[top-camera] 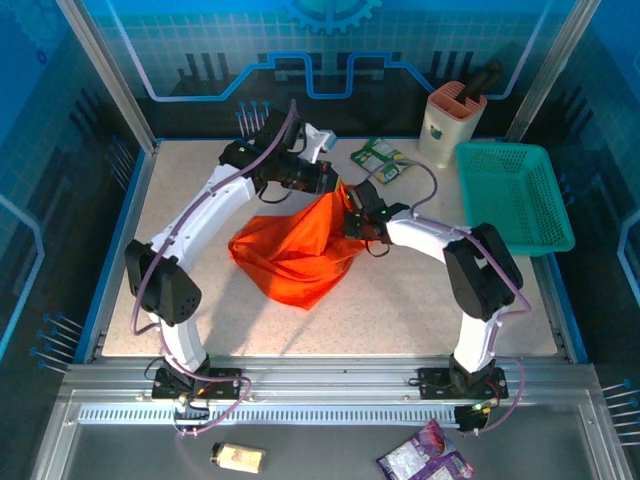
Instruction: Fold the inside-out t-shirt
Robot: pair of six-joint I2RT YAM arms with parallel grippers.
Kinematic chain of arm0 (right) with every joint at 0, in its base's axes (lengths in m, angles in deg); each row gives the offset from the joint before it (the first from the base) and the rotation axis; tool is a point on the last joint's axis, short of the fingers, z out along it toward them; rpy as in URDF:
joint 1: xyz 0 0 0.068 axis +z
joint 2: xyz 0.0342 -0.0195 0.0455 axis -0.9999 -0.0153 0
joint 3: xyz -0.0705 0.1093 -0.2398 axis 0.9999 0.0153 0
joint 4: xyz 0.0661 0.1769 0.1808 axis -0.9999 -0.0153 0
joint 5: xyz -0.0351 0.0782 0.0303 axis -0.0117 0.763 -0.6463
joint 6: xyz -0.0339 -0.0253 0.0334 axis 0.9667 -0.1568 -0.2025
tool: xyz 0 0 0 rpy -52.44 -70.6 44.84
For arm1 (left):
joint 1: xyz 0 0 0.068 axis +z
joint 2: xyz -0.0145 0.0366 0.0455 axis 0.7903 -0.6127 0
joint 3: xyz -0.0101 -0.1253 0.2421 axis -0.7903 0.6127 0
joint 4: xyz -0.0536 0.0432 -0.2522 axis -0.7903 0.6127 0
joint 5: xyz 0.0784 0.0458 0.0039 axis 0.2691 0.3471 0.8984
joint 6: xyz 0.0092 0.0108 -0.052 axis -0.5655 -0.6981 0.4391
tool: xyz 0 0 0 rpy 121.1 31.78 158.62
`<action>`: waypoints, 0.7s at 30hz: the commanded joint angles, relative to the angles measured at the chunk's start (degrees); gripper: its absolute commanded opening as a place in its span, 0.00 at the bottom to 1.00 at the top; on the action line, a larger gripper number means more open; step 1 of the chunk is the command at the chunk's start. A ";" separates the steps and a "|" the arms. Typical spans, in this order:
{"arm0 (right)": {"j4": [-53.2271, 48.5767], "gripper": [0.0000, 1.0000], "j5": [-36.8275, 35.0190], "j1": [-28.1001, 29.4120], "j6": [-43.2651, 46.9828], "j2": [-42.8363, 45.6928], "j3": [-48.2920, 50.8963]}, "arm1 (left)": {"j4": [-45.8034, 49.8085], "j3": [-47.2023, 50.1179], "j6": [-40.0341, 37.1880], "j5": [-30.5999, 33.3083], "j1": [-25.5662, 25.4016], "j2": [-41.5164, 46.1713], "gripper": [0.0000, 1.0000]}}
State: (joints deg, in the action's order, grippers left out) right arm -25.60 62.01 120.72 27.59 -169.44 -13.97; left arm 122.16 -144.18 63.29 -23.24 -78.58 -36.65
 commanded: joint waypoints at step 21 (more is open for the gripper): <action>-24.65 0.00 10.00 -12.85 -5.18 54.08 24.76 | -10.29 13.32 12.92 -10.23 18.06 4.06 0.00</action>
State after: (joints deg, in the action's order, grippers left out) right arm -41.25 68.87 110.45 26.04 -113.77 7.05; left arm 115.32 -132.46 74.11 -32.27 -60.11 -29.76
